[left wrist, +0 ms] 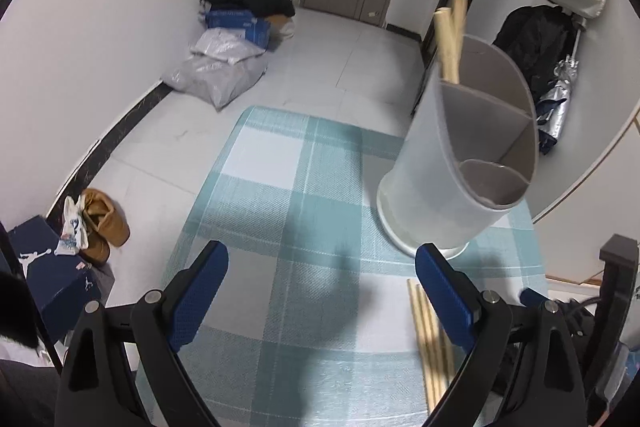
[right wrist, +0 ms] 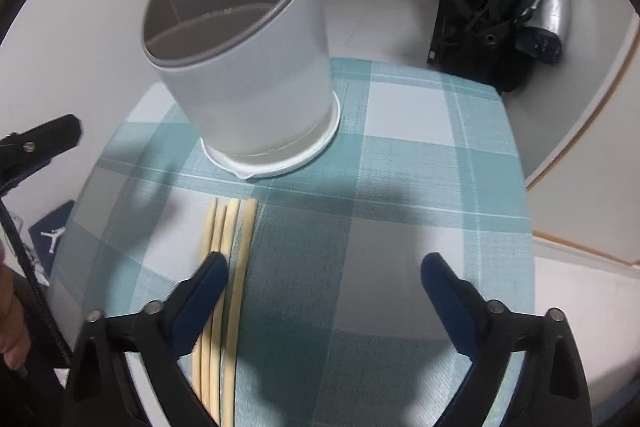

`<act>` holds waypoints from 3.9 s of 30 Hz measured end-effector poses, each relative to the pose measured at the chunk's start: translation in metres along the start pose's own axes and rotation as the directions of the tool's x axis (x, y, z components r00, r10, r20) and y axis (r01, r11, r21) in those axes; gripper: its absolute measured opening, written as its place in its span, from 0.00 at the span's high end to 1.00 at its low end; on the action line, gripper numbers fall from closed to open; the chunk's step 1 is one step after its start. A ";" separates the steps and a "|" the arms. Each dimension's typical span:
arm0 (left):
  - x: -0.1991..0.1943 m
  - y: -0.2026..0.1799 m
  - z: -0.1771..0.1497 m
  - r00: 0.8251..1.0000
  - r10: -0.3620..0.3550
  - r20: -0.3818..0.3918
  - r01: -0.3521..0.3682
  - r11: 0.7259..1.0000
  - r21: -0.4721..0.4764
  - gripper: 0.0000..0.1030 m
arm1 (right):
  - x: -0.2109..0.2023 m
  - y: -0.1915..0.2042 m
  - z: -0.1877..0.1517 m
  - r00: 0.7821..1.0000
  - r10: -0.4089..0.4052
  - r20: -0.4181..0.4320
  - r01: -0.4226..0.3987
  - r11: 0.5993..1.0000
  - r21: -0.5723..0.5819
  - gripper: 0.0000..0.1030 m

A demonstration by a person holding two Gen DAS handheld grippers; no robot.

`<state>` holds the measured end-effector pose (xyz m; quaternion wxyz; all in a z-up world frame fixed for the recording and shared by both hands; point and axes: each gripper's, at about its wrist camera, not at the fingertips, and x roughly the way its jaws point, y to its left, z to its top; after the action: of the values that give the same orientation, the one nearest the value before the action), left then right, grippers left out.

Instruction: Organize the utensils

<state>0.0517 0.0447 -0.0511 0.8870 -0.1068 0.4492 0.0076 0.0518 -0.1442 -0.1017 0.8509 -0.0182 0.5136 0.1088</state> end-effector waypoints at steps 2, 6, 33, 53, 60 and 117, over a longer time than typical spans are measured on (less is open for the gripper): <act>0.004 0.004 0.000 1.000 0.006 -0.020 -0.006 1.000 -0.018 0.10 | 0.004 0.004 0.004 1.000 0.013 -0.006 -0.013 1.000 -0.009 0.24; 0.005 0.013 0.001 0.999 0.012 -0.032 -0.014 0.998 -0.063 0.10 | 0.014 0.015 0.014 1.000 0.000 -0.024 -0.001 0.999 -0.051 0.32; 0.010 0.032 0.004 0.998 -0.028 -0.055 0.021 0.992 -0.121 0.10 | 0.038 0.045 0.037 0.993 0.050 -0.103 -0.063 0.990 -0.130 0.96; 0.030 -0.020 -0.040 0.956 -0.136 -0.259 0.158 0.986 0.063 0.11 | -0.039 -0.040 0.008 0.936 0.322 0.141 -0.350 0.895 0.278 0.97; 0.038 -0.041 -0.053 0.955 -0.040 -0.294 0.096 0.979 0.177 0.25 | -0.043 -0.076 -0.003 0.900 0.364 0.241 -0.432 0.823 0.369 0.96; -0.014 -0.048 -0.008 0.984 -0.138 -0.115 0.141 0.990 0.023 0.99 | -0.115 -0.054 -0.006 0.823 0.260 0.504 -0.383 0.911 0.155 0.96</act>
<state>0.0421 -0.0021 -0.0357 0.8601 -0.1247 0.4901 -0.0674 0.0056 -0.2166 -0.0080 0.9144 0.2035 0.2954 0.1874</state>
